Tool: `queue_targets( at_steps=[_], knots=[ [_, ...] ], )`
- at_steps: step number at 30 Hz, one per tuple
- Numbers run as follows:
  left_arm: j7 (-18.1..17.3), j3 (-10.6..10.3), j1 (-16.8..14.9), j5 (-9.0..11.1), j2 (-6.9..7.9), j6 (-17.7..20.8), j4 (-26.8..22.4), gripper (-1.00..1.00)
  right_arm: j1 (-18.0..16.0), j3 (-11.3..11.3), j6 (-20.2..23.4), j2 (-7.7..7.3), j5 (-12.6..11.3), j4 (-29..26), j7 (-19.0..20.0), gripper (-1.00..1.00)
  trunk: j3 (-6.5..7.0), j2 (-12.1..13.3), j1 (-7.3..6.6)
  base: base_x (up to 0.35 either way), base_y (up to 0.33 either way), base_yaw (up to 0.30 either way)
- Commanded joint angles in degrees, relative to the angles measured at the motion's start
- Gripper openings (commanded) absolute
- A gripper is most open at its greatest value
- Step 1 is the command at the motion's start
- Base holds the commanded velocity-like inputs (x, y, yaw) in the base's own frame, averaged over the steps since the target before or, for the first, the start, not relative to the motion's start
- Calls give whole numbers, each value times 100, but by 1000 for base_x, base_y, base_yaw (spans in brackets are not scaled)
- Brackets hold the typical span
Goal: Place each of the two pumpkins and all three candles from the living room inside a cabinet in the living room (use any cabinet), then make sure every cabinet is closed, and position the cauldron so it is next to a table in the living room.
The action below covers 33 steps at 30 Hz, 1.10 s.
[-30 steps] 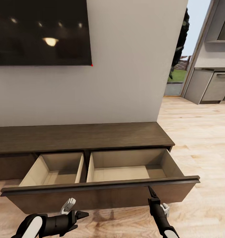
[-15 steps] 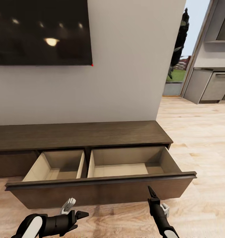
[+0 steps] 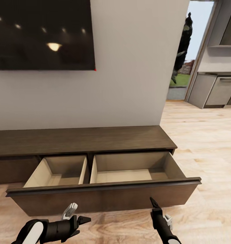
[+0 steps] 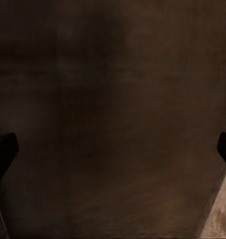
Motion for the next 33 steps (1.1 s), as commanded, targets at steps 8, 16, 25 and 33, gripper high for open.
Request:
queue_targets(
  at_steps=[8, 16, 25, 33],
  knots=[
    [0, -287, -3, 1, -3, 0, 0, 100, 16, 4, 388, -450, 34, 180, -85, 100, 178, 11, -20, 0, 0, 0],
    [0, -389, 0, 7, -1, 0, 8, 100, 207, -28, 702, -556, -12, 537, 219, 100, 355, 22, -41, 0, 0, 0],
    [0, -425, -1, 1, -10, 0, 9, 100, 390, -41, 683, -566, 1, 554, 471, 100, 555, 34, -64, 0, 0, 0],
    [0, -426, 1, 1, -14, 0, 9, 100, 396, -47, 671, -560, -14, 548, 490, 100, 715, 200, -162, 0, 0, 0]
  ],
)
